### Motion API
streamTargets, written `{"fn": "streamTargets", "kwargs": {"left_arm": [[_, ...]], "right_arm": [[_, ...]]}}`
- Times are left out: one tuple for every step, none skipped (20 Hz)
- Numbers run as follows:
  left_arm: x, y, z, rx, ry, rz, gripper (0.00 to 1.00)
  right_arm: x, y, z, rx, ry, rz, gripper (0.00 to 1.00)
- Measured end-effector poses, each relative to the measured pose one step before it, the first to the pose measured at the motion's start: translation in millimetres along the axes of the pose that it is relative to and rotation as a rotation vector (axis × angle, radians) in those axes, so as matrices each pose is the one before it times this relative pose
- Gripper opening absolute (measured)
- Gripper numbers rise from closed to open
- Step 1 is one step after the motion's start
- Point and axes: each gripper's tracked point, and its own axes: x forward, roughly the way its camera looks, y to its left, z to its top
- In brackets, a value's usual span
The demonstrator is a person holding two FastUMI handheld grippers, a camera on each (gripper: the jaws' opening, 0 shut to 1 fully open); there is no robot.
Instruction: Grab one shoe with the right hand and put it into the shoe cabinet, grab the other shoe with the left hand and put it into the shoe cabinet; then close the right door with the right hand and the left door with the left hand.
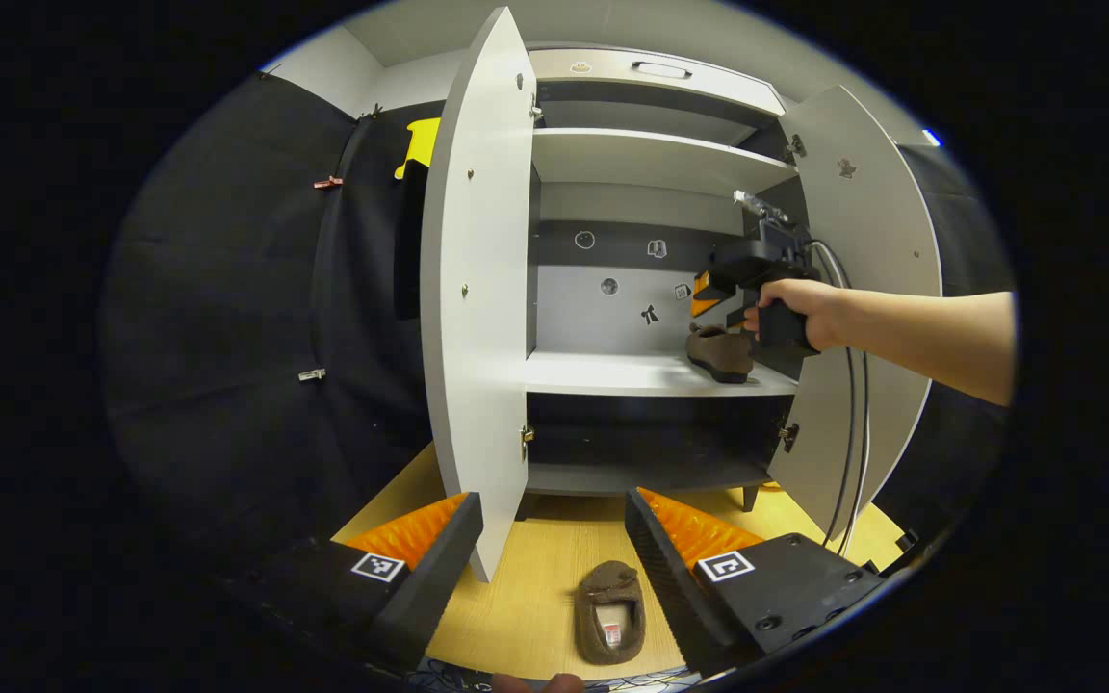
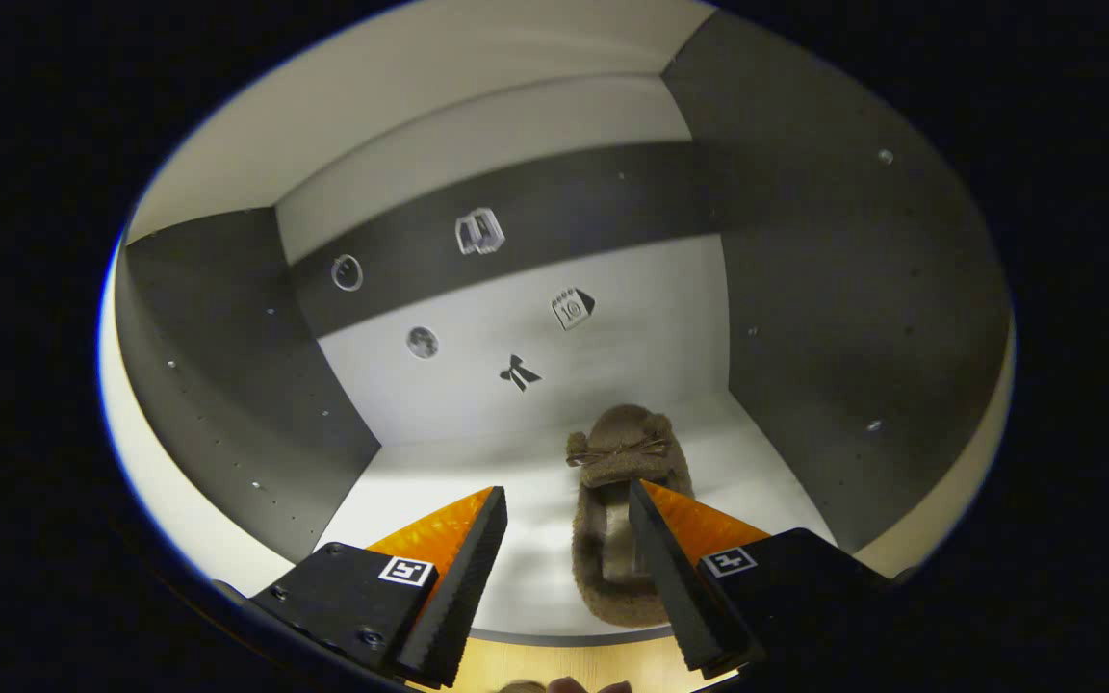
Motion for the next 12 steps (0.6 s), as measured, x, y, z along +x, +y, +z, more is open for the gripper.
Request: {"fn": "streamTargets", "kwargs": {"left_arm": [[0.15, -1.71, -2.6, 0.0045, 0.0007, -0.006, 0.95], [0.04, -3.25, -3.25, 0.00207, 0.00466, -0.01043, 0.95], [0.09, -3.19, -4.94, 0.00153, 0.00658, -0.01287, 0.95], [1.16, -3.88, -6.35, -0.0026, 0.01306, -0.01794, 0.95], [2.49, -3.84, -8.76, -0.00662, 0.02097, -0.01982, 0.95], [1.86, -2.39, -10.59, -0.01079, 0.02514, -0.01495, 0.95], [3.5, -1.4, -11.87, -0.01031, 0.0261, -0.0147, 0.94], [3.9, -0.32, -12.64, -0.00397, 0.02826, -0.01198, 0.95], [4.89, -0.67, -16.68, -0.00011, 0.03457, -0.01476, 0.95], [7.4, -0.75, -16.36, 0.00235, 0.03846, -0.01913, 0.95], [7.83, -0.75, -17.24, 0.00551, 0.04123, -0.02195, 0.95], [8.13, -0.75, -17.37, 0.00551, 0.03819, -0.02191, 0.95]], "right_arm": [[-17.09, 5.08, 5.89, -0.02573, -0.04143, 0.01079, 0.86], [-18.56, 4.32, 5.88, -0.02931, -0.03584, 0.00736, 0.86], [-19.98, 4.7, 4.74, -0.03091, -0.03095, 0.0031, 0.87], [-19.03, 2.95, 5.51, -0.0243, -0.03468, -0.0036, 0.87], [-20.39, 4.88, 5.99, -0.02054, -0.03451, 0.00208, 0.88], [-21.23, 3.61, 5.24, -0.01017, -0.03268, 0.00065, 0.89], [-20.99, 4.03, 4.75, 0.00074, -0.02999, 0.00231, 0.92], [-20.21, 3.95, 4.27, 0.002, -0.0263, 0.01135, 0.92], [-18.22, 1.69, 2.87, 0.00288, -0.01926, 0.00361, 0.93], [-18.43, 1.92, 1.96, 0.00596, -0.01123, 0.01072, 0.93], [-15.71, 2.8, 1.61, 0.01093, -0.00849, 0.01027, 0.94], [-14.46, 0.28, 2.46, 0.00705, -0.00841, 0.00566, 0.94]]}}
